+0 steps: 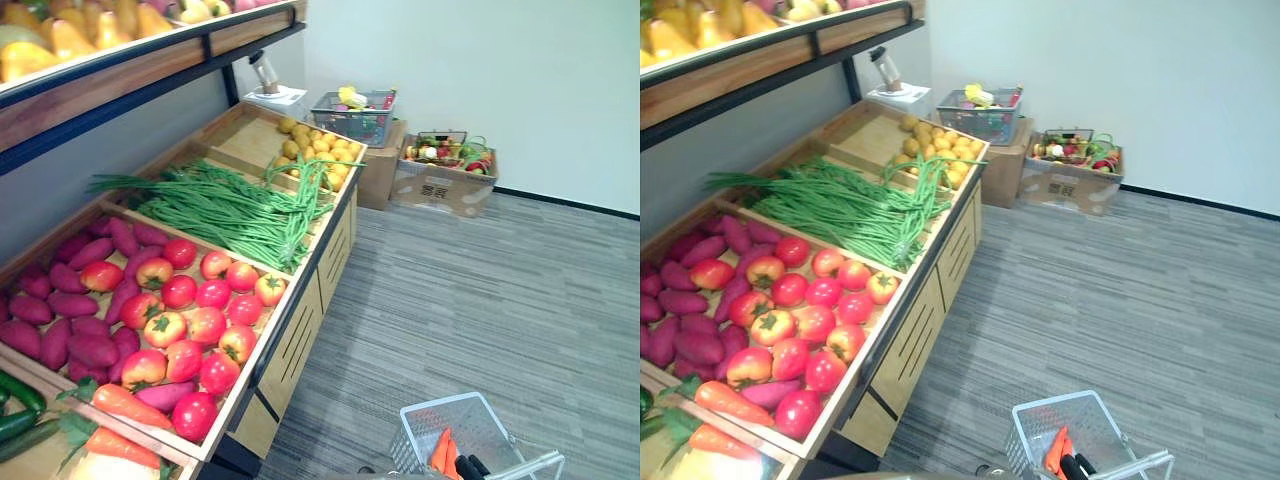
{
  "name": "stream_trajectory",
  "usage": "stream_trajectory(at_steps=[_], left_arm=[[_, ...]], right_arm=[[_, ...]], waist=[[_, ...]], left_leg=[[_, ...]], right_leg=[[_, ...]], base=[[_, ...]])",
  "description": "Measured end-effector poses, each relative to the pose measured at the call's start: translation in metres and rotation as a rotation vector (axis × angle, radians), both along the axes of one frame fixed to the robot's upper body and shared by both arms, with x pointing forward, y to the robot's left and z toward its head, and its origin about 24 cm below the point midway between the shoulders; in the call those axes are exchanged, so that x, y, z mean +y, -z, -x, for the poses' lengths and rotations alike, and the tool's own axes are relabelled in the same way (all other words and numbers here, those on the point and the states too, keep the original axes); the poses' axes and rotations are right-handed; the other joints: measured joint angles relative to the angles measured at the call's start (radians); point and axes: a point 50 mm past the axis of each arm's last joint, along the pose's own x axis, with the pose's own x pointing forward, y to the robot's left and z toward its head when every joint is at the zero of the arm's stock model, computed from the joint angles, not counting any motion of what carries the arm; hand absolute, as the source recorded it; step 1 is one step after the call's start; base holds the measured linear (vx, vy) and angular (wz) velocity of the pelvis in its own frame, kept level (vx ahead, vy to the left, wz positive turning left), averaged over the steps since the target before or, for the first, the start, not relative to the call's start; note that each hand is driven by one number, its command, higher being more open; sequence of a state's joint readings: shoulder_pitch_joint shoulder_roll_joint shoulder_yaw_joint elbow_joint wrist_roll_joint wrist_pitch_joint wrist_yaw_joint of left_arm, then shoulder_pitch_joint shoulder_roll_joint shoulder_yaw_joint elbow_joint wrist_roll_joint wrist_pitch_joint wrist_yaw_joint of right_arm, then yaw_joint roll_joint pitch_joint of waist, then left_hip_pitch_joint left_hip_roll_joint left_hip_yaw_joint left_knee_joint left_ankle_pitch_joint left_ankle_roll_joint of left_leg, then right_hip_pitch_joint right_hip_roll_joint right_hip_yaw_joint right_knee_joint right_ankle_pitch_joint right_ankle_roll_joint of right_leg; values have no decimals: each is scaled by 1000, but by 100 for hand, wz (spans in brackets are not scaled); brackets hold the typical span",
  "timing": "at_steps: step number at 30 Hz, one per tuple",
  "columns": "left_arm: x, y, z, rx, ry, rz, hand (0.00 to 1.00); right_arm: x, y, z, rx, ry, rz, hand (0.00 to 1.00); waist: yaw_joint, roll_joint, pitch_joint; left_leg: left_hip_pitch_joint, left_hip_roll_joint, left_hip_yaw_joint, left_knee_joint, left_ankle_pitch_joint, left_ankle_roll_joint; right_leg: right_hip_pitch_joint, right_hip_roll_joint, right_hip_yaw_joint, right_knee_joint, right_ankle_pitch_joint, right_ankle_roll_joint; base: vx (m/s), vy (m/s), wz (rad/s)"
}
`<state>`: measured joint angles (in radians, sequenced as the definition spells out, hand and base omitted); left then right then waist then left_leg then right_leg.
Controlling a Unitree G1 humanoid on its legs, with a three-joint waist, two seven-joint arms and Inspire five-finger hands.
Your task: Pick vegetable in the basket
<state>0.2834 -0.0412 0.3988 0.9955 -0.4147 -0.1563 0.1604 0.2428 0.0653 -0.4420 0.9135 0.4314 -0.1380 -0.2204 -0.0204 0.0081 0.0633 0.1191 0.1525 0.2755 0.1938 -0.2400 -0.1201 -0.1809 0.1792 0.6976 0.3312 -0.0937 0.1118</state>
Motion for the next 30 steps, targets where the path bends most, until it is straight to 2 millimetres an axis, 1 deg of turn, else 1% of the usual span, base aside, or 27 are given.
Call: stream_trajectory(at_steps=[1,2,3,4,5,6,7,8,9,10,11,12,13,14,15,16,17,18,19,20,23,24,26,28,30], left_arm=[[1,-1,-2,-6,40,-14,100],[1,-1,-5,-15,62,-20,100],[0,-1,-10,-23,86,-23,100],[-1,-2,-20,-45,117,-30,100],[-2,-3,-27,-63,139,-39,100],[-3,-5,-43,-107,164,-54,100],[-3,-9,-58,-157,180,-70,100],[-3,-11,-66,-177,193,-73,100],[1,-14,-75,-206,228,-91,100],[0,-18,-89,-245,260,-94,100],[-10,-17,-94,-258,261,-65,100],[-13,-18,-99,-277,266,-63,100],[-19,-20,-105,-299,308,-62,100],[-23,-21,-111,-306,362,-58,100],[-24,-21,-117,-302,418,-55,100],[-31,-17,-115,-283,454,-27,100],[-41,-13,-110,-258,463,13,100],[-44,-12,-107,-248,465,25,100],[-46,-11,-106,-241,478,31,100],[-46,-11,-106,-239,491,30,100],[-45,-12,-109,-242,522,21,100],[-45,-12,-109,-242,523,20,100],[-44,-12,-109,-240,535,14,100],[-40,-12,-108,-236,537,4,100],[-35,-12,-106,-224,554,-13,100]], right_arm=[[1,0,2,3,10,-5,0],[1,0,0,-3,10,-2,0],[-1,-1,-2,-15,8,4,0],[-4,-3,-5,-29,5,16,0],[-4,-4,-6,-33,0,19,0],[-5,-5,-9,-44,-14,25,0],[-3,-6,-16,-56,-46,30,0],[-3,-6,-14,-51,-55,31,0],[-3,-5,-8,-35,-54,30,0],[-1,-5,-9,-35,-47,25,0],[0,-6,-18,-55,-56,25,0],[-4,-8,-23,-74,-60,41,0],[-1,-6,-23,-69,-84,31,0],[1,-3,-15,-37,-77,18,0],[4,0,-8,-3,-72,5,0],[5,3,-1,26,-73,-5,0],[-1,2,2,39,-76,10,0],[-3,3,5,47,-71,12,0],[-3,5,11,68,-52,-1,0],[-2,6,16,88,-43,-12,0],[2,8,23,111,-40,-28,0],[2,8,26,113,-42,-31,0],[-2,7,27,117,-45,-23,0],[-4,7,25,116,-64,-13,0],[-3,7,25,114,-69,-15,0]], waist=[[0,-2,5],[2,0,9],[3,5,18],[4,7,24],[3,8,26],[5,14,39],[9,-1,57],[4,-16,57],[-3,-53,56],[-8,-52,65],[12,-20,56],[13,4,65],[-8,-26,63],[-18,-45,61],[-21,-78,60],[-22,-74,59],[-37,-50,56],[-42,-45,55],[-43,-34,54],[-43,-38,56],[-47,-39,59],[-47,-32,55],[-47,-15,45],[-43,-3,35],[-41,-11,34]], left_leg=[[5,11,29,-4,5,-6],[10,17,61,-5,6,-8],[16,24,98,-10,7,-8],[20,32,142,-11,3,-3],[20,39,161,-11,3,-2],[28,59,203,-11,6,1],[47,61,250,-6,15,-13],[49,60,259,9,11,-25],[50,52,267,49,-8,-36],[39,77,268,104,-51,-21],[12,37,228,64,-71,48],[0,32,232,27,-22,90],[17,21,250,1,8,30],[23,2,247,-16,13,23],[34,-13,251,-19,16,14],[44,-20,262,-43,27,-2],[49,-6,261,-74,38,-2],[55,-6,259,-90,45,8],[72,-3,258,-114,54,7],[80,1,258,-124,58,3],[78,6,257,-125,65,10],[72,10,258,-124,68,10],[55,26,260,-124,74,12],[26,34,256,-121,108,15],[4,33,253,-120,138,9]], right_leg=[[-4,6,3,-23,7,-6],[-20,-4,-25,-37,8,-14],[-33,-12,-70,-54,20,-33],[-54,-44,-165,-90,44,-69],[-65,-66,-229,-114,54,-85],[-91,-114,-393,-113,60,-89],[-151,-180,-597,37,47,-108],[-168,-217,-686,120,27,-133],[-156,-268,-791,174,-2,-135],[-142,-227,-790,133,17,-130],[-93,-172,-740,-29,116,-130],[-110,-160,-768,26,93,-144],[-145,-241,-827,293,-36,-149],[-119,-300,-829,335,-116,-109],[-97,-323,-830,307,-161,-76],[-72,-300,-834,245,-185,-80],[-59,-262,-831,197,-171,-98],[-59,-251,-825,191,-166,-103],[-59,-235,-820,193,-164,-106],[-60,-224,-817,197,-163,-107],[-64,-208,-807,180,-155,-122],[-61,-199,-804,154,-143,-132],[-47,-173,-798,76,-96,-134],[-20,-158,-794,-56,-18,-132],[20,-157,-794,-183,58,-131]], base=[[-204,-1,-81],[-203,32,-94],[-222,55,-113],[-206,57,-105],[-159,47,-110],[-88,12,-104],[-61,-11,-91],[24,-76,-64],[73,-120,-54],[72,-68,-112],[24,0,-136],[-40,92,-143],[34,32,-72],[90,-25,-39],[181,-163,-21],[135,-196,-40],[98,-175,-45],[56,-110,-40],[34,-93,-31],[16,-100,-30],[-43,-58,-20],[-69,3,-19],[-60,39,-21],[-39,81,-11],[-40,66,1]])
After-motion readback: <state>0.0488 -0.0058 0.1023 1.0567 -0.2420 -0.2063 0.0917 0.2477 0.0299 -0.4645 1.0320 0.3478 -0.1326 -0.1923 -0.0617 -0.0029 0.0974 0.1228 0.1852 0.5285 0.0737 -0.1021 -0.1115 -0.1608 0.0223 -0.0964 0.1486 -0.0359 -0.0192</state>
